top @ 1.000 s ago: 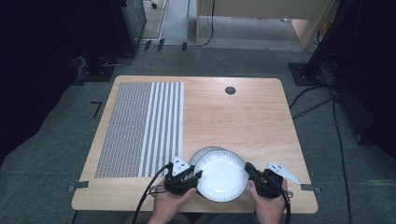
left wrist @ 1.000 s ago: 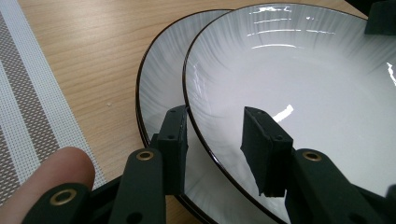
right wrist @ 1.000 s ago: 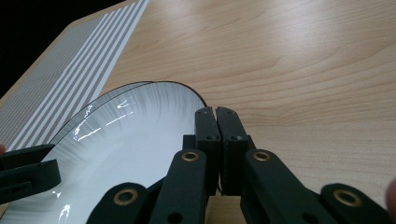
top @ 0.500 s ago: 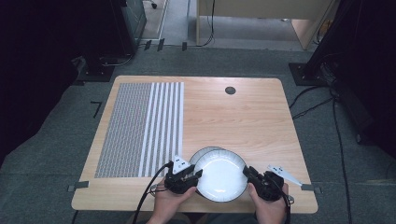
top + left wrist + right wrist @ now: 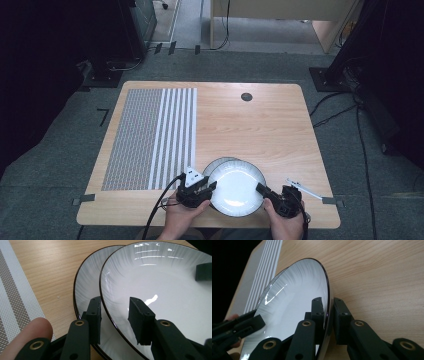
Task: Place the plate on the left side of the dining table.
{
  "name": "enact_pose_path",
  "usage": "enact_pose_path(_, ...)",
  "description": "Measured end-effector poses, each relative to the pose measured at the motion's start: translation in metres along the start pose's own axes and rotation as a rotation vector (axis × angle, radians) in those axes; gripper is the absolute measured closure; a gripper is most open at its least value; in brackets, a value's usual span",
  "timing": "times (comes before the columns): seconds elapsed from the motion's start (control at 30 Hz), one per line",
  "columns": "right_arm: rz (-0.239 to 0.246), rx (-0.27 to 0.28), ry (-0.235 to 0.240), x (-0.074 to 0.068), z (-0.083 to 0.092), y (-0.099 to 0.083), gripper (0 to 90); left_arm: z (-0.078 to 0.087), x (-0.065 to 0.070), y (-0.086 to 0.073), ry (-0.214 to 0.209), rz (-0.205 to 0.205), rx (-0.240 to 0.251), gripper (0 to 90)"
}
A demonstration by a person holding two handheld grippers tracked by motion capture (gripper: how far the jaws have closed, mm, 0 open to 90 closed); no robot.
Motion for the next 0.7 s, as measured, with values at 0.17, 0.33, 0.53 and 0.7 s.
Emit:
enact_pose_path(0.17, -0.058, 0.041, 0.008, 0.0021, -0.0027, 0.0009, 83.8, -0.0009, 0.0014, -0.0013, -0.029, 0.014, -0.014, 60.4)
enact_pose_path(0.33, -0.121, 0.058, 0.035, 0.0046, -0.0033, 0.0000, 83.6, 0.0000, -0.0007, -0.0003, -0.054, 0.056, -0.013, 62.2)
enact_pose_path(0.53, -0.125, 0.065, 0.062, 0.0044, -0.0022, 0.0006, 83.9, 0.0050, -0.0053, 0.0041, -0.066, 0.100, 0.009, 70.0)
enact_pose_path(0.7, -0.095, 0.078, 0.062, -0.0009, 0.0007, 0.0020, 84.1, 0.0076, -0.0037, 0.0061, -0.052, 0.097, 0.012, 71.1)
Point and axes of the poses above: each handheld gripper's, and its own axes: z roughly backward along the jaws, y roughly out of its top, x roughly to its right, the point moved 4 cm from there along -z, roughly forward along the jaws, and after that the axes turned 12 degrees about x, right-handed, at the moved point
